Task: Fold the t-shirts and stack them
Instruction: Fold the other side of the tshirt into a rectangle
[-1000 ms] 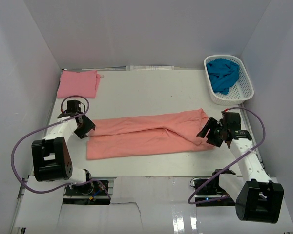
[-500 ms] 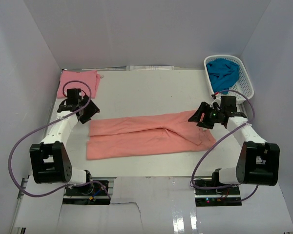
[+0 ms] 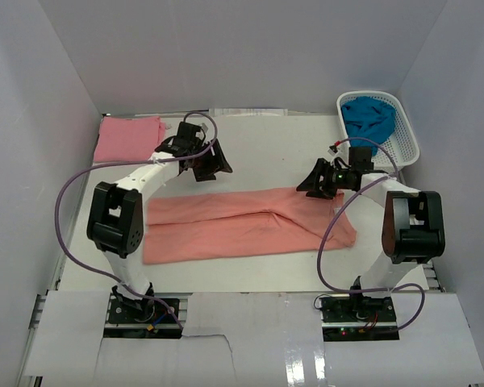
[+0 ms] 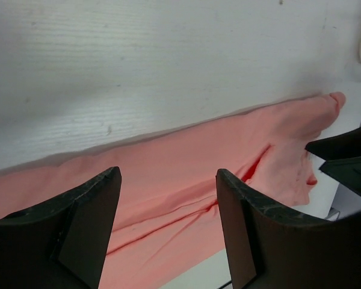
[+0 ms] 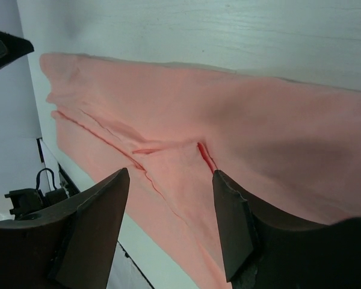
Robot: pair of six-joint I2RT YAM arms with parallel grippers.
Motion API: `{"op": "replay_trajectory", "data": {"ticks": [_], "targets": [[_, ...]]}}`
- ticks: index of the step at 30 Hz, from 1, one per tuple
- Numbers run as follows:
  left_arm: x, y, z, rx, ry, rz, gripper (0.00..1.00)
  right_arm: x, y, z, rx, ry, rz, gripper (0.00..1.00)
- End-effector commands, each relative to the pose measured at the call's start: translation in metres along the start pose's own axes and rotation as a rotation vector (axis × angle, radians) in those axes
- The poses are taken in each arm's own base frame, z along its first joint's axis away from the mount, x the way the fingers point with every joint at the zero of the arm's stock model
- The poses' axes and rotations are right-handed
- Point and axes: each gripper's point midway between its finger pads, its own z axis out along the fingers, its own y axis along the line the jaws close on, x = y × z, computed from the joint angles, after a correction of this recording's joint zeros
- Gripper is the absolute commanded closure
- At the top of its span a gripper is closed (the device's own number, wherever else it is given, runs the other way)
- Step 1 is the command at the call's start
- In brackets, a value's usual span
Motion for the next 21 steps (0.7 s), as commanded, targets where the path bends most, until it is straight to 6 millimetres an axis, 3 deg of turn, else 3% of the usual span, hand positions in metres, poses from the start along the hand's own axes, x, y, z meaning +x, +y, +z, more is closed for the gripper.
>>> {"op": "replay_trajectory", "data": {"ticks": [1,5,11,21], "targets": [[-0.008,-0.040,0.013,0.140,0.034,0.043,0.25,-0.006,0.016,0.015,-0.066,0.012,-0.080,0.37],[0.007,-0.066,0.035,0.186,0.092,0.087,0.25,0.008,0.011,0.033,-0.061,0.060,-0.084,0.37],[0.020,-0.082,0.052,0.206,0.132,0.114,0.23,0.022,0.005,0.052,-0.047,0.101,-0.088,0.38],[0.038,-0.092,0.067,0.216,0.172,0.152,0.23,0.019,-0.001,0.054,-0.004,0.100,-0.116,0.36]]}}
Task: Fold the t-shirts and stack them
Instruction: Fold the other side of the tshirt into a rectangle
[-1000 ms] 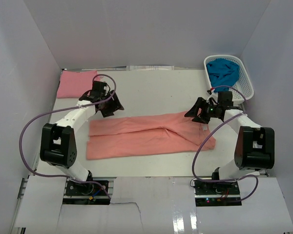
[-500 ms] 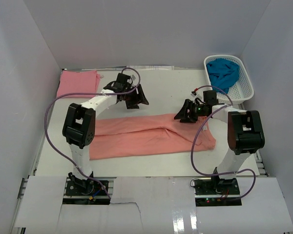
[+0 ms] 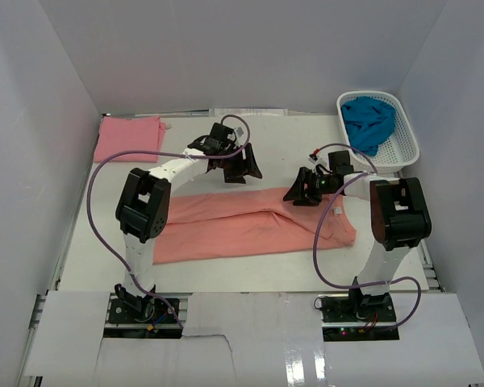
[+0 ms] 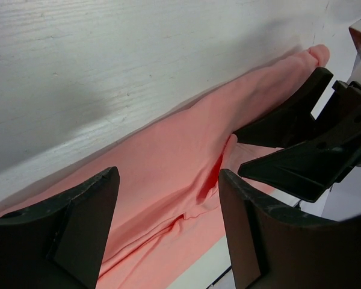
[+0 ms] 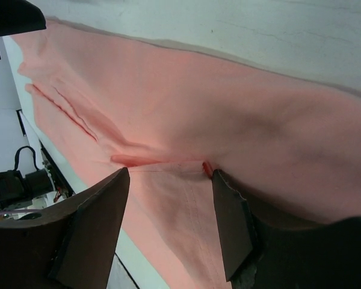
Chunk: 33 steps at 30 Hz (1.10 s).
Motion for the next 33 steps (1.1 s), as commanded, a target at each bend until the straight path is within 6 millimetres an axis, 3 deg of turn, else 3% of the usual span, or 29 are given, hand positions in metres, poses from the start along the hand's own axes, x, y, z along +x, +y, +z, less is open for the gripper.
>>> {"op": "replay_trajectory", "data": {"ticks": [1,8,15,22,26,27,28,32,33], "targets": [[-0.004,-0.014,0.000,0.038,-0.004,0.037,0.23,-0.022,0.000,-0.002,0.044,-0.048,-0.083,0.36],[0.005,-0.017,0.004,0.034,0.012,0.044,0.22,-0.038,0.003,-0.003,0.060,-0.057,-0.099,0.39],[0.009,-0.014,0.009,0.026,0.025,0.041,0.22,-0.018,-0.008,0.006,0.079,-0.010,-0.072,0.43],[0.009,-0.015,0.008,0.028,0.025,0.044,0.22,0.001,-0.007,0.012,0.074,0.028,-0.079,0.46],[0.009,-0.013,0.008,0.022,0.024,0.046,0.22,0.007,-0.003,0.014,0.070,0.035,-0.089,0.62],[0.010,-0.012,0.009,0.019,0.026,0.044,0.22,0.007,-0.004,0.014,0.080,0.036,-0.087,0.72],[0.010,-0.012,0.009,0.019,0.026,0.046,0.22,0.007,-0.004,0.014,0.082,0.037,-0.088,0.76],[0.010,-0.011,0.008,0.013,0.026,0.047,0.21,0.008,-0.002,0.011,0.090,0.039,-0.091,0.81],[0.009,-0.012,0.008,0.012,0.022,0.049,0.21,0.009,-0.001,0.010,0.090,0.038,-0.093,0.89]]}}
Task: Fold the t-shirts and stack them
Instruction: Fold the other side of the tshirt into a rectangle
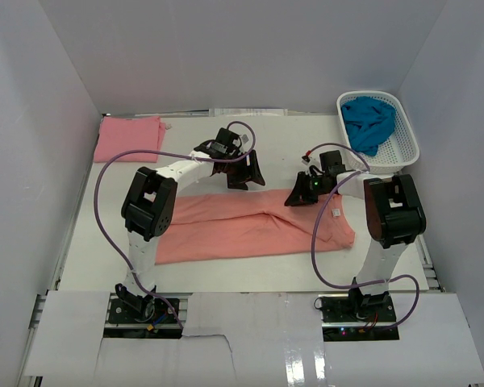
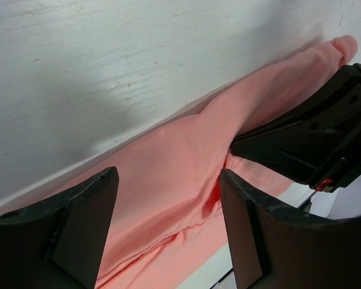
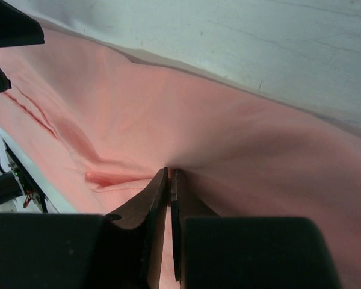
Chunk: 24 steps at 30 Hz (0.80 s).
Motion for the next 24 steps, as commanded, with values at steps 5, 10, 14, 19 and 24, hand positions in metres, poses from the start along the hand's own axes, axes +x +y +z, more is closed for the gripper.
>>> {"op": "replay_trajectory", "data": {"ticks": [5,10,14,19,24], "targets": [[-0.012,-0.015,-0.011,0.023,-0.037,0.039,0.21,0.001,0.015,-0.017,0.007,-0.017,-0.038,0.92],[-0.012,-0.014,-0.010,0.020,-0.036,0.036,0.21,-0.002,0.030,-0.029,-0.003,-0.034,-0.058,0.92],[-0.010,-0.013,-0.010,0.017,-0.032,0.034,0.21,0.002,0.045,-0.040,-0.015,-0.048,-0.076,0.92],[-0.010,-0.013,-0.009,0.012,-0.033,0.038,0.21,0.035,0.056,-0.038,-0.055,-0.013,-0.041,0.92],[-0.009,-0.012,-0.009,0.010,-0.031,0.038,0.21,0.061,0.068,-0.035,-0.084,0.008,-0.015,0.92]]}}
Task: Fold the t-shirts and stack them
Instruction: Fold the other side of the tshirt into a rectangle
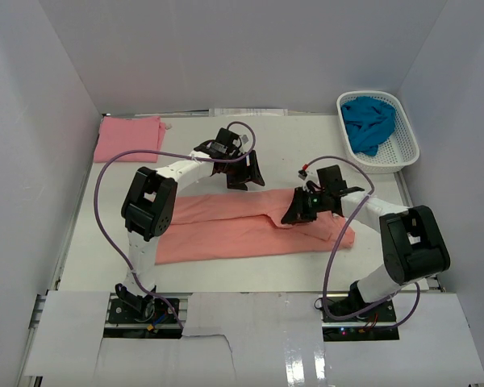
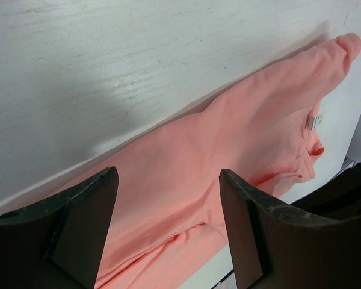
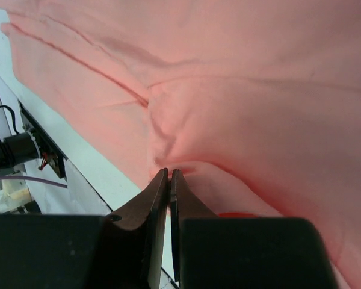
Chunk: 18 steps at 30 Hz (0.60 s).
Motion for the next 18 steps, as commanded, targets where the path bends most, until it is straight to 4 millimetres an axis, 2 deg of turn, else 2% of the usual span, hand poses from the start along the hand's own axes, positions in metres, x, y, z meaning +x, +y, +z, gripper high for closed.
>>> {"op": "replay_trajectory", "data": {"ticks": [1,2,5,9,14,16,17,18], "targets": [[-0.010,-0.013,-0.009,0.015,-0.033,0.033,0.21,0.008,0.020,-0.003,-0.052,-0.016,0.003,0.92],[-0.010,-0.013,-0.009,0.015,-0.033,0.035,0.21,0.018,0.022,-0.001,-0.055,0.000,0.005,0.92],[-0.010,-0.013,-0.008,0.015,-0.033,0.034,0.21,0.028,0.032,0.000,-0.071,0.005,-0.002,0.92],[-0.009,-0.014,-0.007,0.016,-0.030,0.035,0.21,0.038,0.037,0.003,-0.076,0.022,0.007,0.92],[-0.010,-0.014,-0.007,0.016,-0.030,0.038,0.21,0.057,0.027,0.013,-0.055,0.048,0.047,0.92],[-0.011,-0.016,-0.008,0.017,-0.029,0.039,0.21,0.070,0.014,0.019,-0.024,0.084,0.084,0.77],[-0.013,-0.017,-0.008,0.019,-0.032,0.041,0.21,0.073,0.011,0.020,-0.020,0.092,0.092,0.65],[-0.014,-0.018,-0.008,0.018,-0.031,0.042,0.21,0.072,0.012,0.023,-0.030,0.082,0.086,0.60]]}}
